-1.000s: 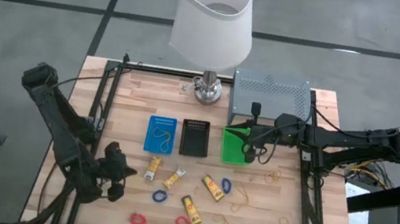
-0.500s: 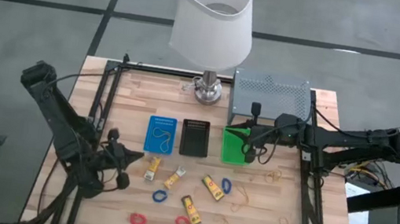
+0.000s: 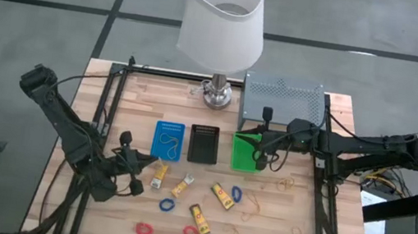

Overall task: Pick & Place Office Desk Supplies
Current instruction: Put the yellow rubber band into the blue bin

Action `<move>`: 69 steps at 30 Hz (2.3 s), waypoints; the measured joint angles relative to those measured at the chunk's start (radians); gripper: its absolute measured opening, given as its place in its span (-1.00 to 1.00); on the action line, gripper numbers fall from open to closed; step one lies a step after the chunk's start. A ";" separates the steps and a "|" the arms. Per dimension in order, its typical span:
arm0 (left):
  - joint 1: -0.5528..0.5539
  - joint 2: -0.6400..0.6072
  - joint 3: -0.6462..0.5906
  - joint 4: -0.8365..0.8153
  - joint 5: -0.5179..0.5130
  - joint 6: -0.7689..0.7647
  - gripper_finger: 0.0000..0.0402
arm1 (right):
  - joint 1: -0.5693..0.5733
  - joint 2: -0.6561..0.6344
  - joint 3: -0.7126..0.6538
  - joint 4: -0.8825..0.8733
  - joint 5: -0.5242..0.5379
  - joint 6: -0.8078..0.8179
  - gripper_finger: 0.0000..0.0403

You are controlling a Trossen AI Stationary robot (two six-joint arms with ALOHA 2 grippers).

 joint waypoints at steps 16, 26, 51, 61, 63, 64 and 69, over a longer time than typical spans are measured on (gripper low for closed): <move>0.162 -0.011 0.000 -0.010 -0.009 0.142 -0.99 | 0.000 0.000 0.000 0.000 0.000 0.000 -0.83; 0.380 -0.015 -0.009 -0.049 0.110 0.196 -0.99 | 0.000 0.000 0.000 0.000 0.000 0.000 -0.83; 0.667 -0.010 -0.141 -0.038 0.688 0.185 -0.99 | 0.000 0.000 0.000 0.000 0.000 0.000 -0.83; 0.723 0.100 -0.140 -0.003 0.839 0.253 -0.99 | 0.000 0.000 0.000 0.000 0.000 0.000 -0.83; 0.736 0.135 -0.140 -0.003 0.871 0.253 -0.99 | 0.000 0.000 0.000 0.000 0.000 0.000 -0.83; 0.744 0.150 -0.140 -0.003 0.886 0.252 -0.99 | 0.000 0.000 0.000 0.000 0.000 0.000 -0.83; 0.794 0.219 -0.138 0.005 0.970 0.253 -0.98 | 0.000 0.000 0.000 0.000 0.000 0.000 -0.83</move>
